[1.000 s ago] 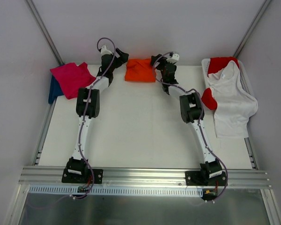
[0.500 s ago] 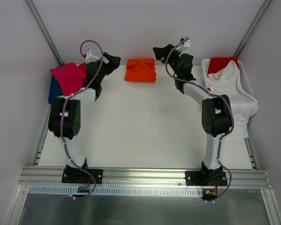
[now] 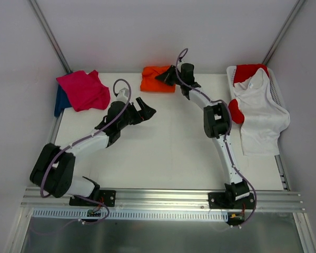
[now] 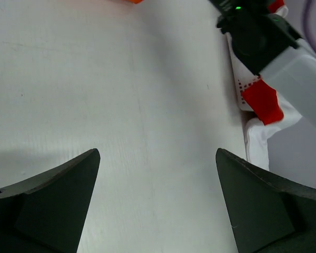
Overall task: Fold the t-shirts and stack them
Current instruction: Neatly place the folded tshirt to the corner
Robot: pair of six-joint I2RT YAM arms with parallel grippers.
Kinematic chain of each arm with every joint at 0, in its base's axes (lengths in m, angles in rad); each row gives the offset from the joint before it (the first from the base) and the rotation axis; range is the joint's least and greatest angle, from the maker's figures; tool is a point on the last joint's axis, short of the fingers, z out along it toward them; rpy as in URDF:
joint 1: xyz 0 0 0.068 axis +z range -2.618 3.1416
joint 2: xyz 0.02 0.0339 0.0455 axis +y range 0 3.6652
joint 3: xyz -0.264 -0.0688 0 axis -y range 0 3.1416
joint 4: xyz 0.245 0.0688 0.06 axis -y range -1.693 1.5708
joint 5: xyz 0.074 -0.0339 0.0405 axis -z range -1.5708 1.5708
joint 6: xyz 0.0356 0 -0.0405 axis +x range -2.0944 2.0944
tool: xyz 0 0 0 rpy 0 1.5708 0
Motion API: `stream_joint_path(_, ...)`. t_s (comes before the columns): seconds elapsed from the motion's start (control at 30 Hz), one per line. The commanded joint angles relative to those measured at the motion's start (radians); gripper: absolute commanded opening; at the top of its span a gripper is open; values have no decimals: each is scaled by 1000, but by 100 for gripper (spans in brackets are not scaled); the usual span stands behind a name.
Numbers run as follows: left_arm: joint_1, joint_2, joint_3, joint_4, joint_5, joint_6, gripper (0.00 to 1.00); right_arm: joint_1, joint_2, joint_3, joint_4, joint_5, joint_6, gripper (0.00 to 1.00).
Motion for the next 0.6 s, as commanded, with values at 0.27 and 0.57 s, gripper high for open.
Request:
stream_joint_path(0.27,-58,-440,-248,-219,-87,3,92,9,-9,18,55,66,11,0)
stream_joint_path(0.57,-90,-681,-383,-317,-95,-54,92,-11,54,62,76,234,29,0)
